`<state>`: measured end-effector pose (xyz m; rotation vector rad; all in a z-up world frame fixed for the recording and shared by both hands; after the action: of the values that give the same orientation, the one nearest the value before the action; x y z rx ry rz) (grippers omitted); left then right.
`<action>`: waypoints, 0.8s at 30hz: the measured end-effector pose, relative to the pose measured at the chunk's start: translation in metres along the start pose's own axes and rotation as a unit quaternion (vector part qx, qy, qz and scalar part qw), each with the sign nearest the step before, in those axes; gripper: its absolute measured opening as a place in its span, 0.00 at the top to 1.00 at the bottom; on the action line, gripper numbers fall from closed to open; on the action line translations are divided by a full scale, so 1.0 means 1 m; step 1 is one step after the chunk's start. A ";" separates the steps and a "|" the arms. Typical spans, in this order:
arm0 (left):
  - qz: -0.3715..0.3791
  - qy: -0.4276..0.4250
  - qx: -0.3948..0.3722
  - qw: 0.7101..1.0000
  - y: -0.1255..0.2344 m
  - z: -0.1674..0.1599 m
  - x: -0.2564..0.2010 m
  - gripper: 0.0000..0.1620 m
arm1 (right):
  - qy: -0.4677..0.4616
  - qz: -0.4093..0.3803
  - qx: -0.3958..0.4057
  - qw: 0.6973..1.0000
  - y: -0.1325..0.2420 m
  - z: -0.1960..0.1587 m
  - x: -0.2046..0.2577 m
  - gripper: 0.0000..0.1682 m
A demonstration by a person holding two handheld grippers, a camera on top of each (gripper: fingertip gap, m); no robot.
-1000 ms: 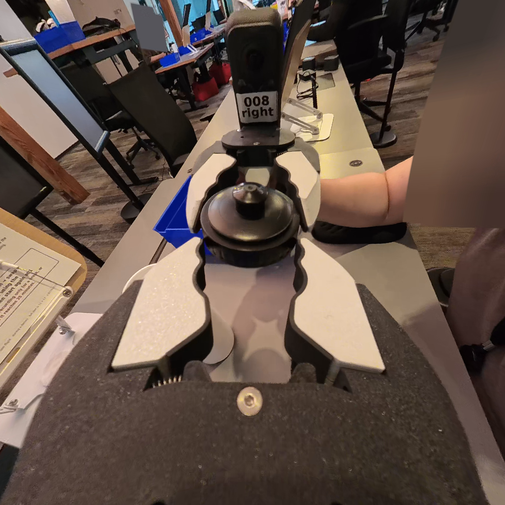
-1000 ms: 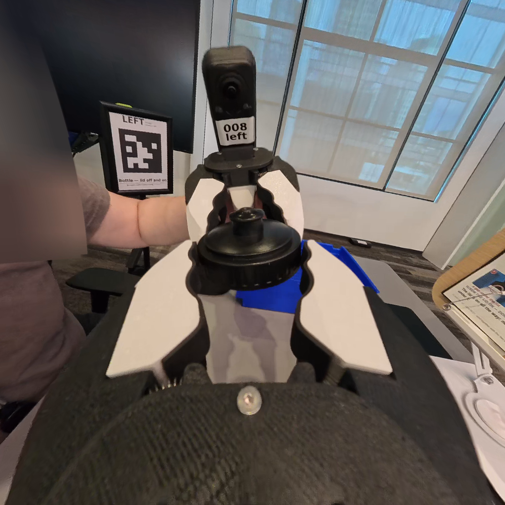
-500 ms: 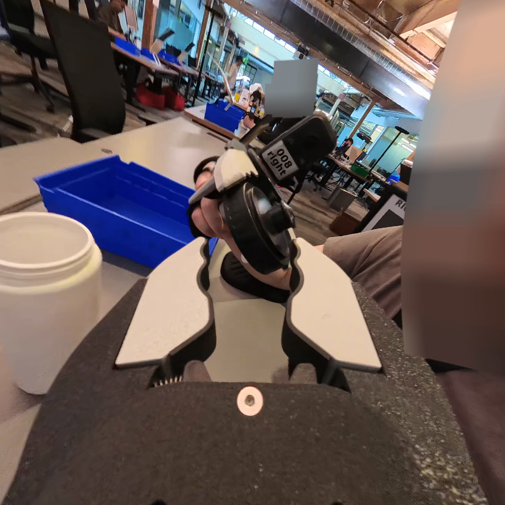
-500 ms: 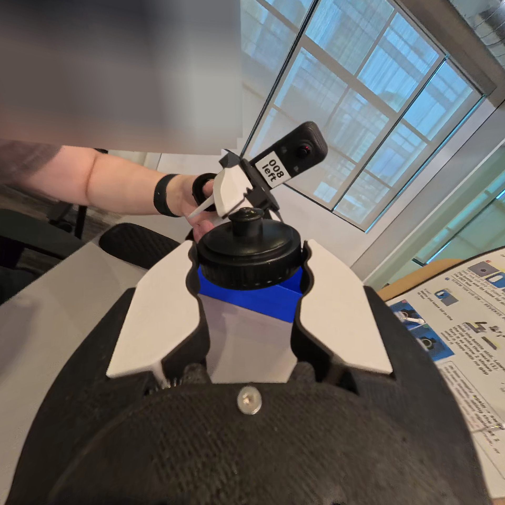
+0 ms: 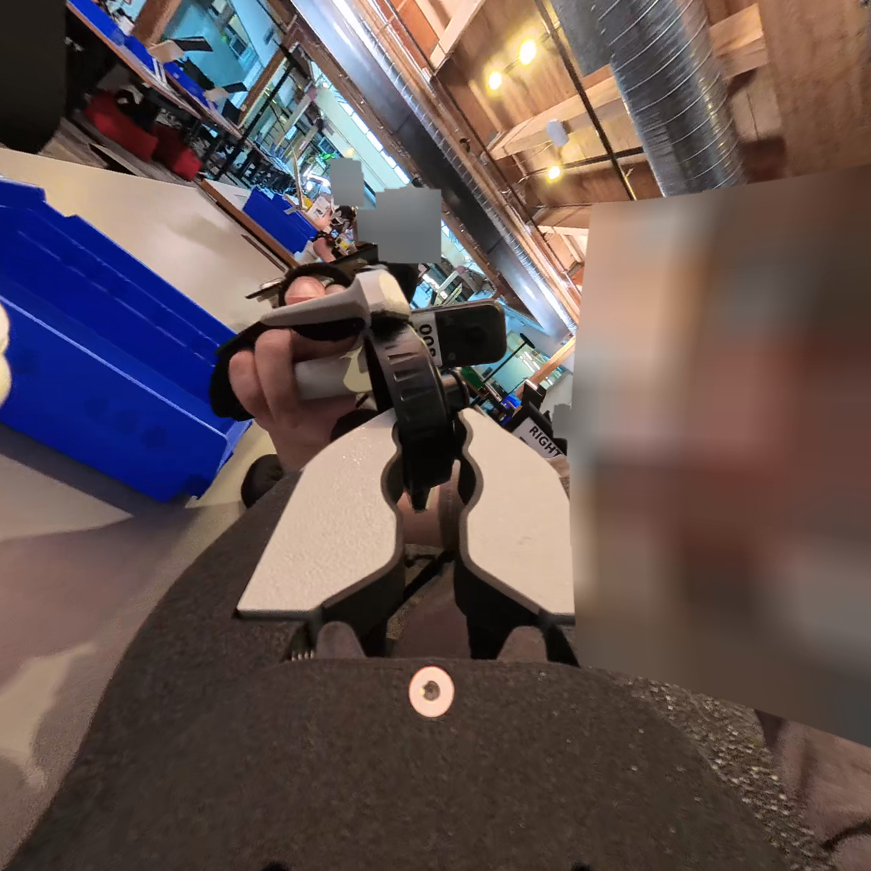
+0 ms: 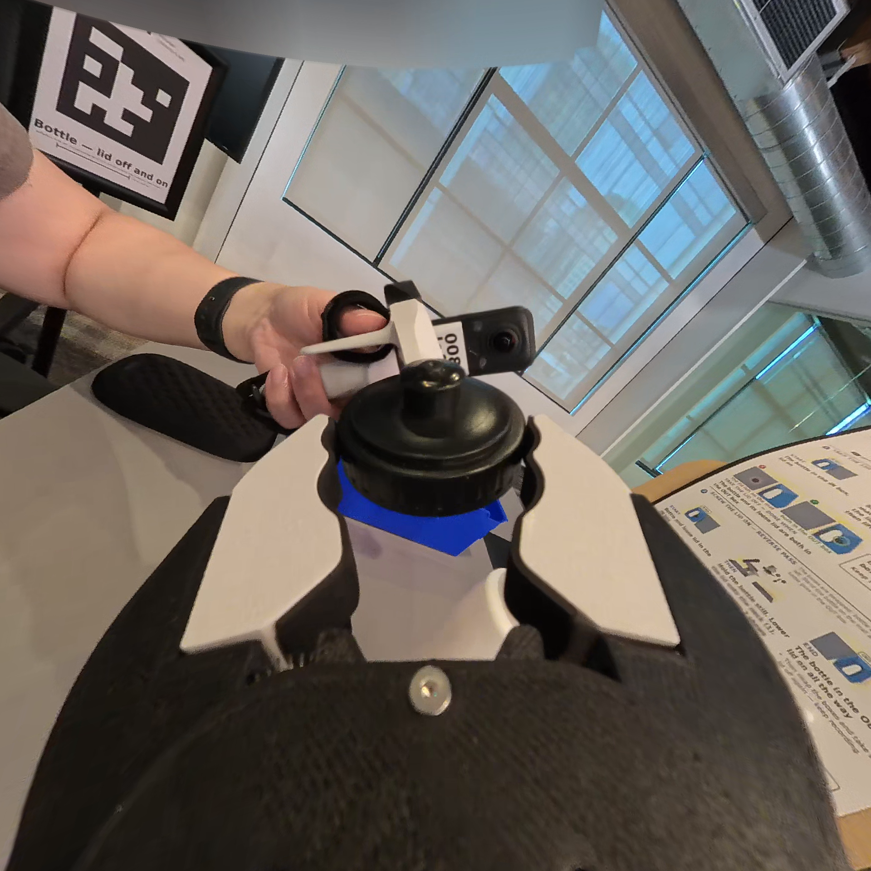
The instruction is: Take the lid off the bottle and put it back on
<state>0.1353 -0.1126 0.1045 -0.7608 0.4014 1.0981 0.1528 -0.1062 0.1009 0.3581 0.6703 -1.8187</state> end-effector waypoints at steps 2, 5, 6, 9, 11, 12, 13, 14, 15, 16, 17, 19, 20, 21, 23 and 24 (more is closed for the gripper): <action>-0.005 0.001 0.002 1.000 -0.001 -0.002 0.000 0.89 | 0.009 0.000 0.000 1.000 -0.001 0.000 0.002 0.54; -0.015 0.004 0.009 1.000 -0.004 -0.004 -0.001 0.89 | 0.015 -0.001 -0.001 1.000 -0.002 0.001 0.005 0.53; -0.014 0.001 0.010 1.000 -0.004 -0.004 -0.001 0.89 | 0.016 -0.003 -0.002 1.000 -0.002 0.001 0.005 0.53; -0.012 -0.004 0.010 1.000 -0.004 -0.004 -0.001 0.89 | 0.018 -0.005 0.001 1.000 -0.003 0.001 0.005 0.53; -0.012 -0.005 0.009 1.000 -0.003 -0.004 -0.001 0.89 | 0.017 -0.002 0.008 1.000 -0.003 0.000 0.005 0.53; -0.012 -0.007 0.009 1.000 -0.002 -0.005 -0.001 0.88 | 0.015 0.000 0.010 1.000 -0.003 -0.001 0.005 0.53; -0.011 -0.008 0.009 1.000 -0.002 -0.005 0.000 0.88 | 0.013 0.002 0.011 1.000 -0.003 -0.001 0.005 0.53; -0.009 -0.011 0.010 1.000 -0.002 -0.005 0.000 0.88 | 0.009 0.005 0.013 1.000 -0.002 -0.001 0.005 0.53; -0.007 -0.014 0.011 1.000 -0.002 -0.005 0.000 0.88 | 0.006 0.006 0.015 1.000 -0.002 -0.002 0.005 0.53; -0.005 -0.017 0.011 1.000 -0.002 -0.005 0.000 0.88 | 0.004 0.006 0.015 1.000 -0.002 -0.002 0.005 0.53; -0.005 -0.018 0.010 1.000 -0.003 -0.004 0.000 0.88 | 0.003 0.004 0.014 1.000 -0.002 -0.002 0.004 0.53; 0.001 -0.018 0.006 1.000 -0.003 -0.003 0.001 0.88 | -0.001 0.003 0.016 1.000 -0.003 -0.003 0.003 0.53; 0.002 -0.015 0.005 1.000 -0.002 -0.003 0.002 0.88 | -0.002 0.002 0.017 1.000 -0.002 -0.004 0.002 0.53; -0.002 -0.012 0.000 1.000 -0.002 -0.002 0.001 0.88 | -0.002 -0.003 0.014 1.000 -0.002 -0.003 0.001 0.53; -0.017 -0.001 -0.016 1.000 -0.002 0.000 -0.001 0.89 | -0.003 -0.010 0.003 1.000 0.000 0.000 -0.002 0.54; -0.026 0.004 -0.020 0.999 -0.001 0.001 -0.003 0.89 | -0.006 -0.008 0.001 1.000 0.000 0.001 -0.002 0.54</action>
<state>0.1355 -0.1139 0.1073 -0.8069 0.3658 1.0580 0.1540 -0.1052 0.1025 0.3434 0.6658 -1.8359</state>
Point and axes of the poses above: each gripper's, where its closed fingertips meet, y back along the fingers, z out of its top, x = y × z across the jaws, the point moved 2 cm from there along y, back along the fingers, and after that the axes turned 14 degrees about -z, right-handed, at the moved point
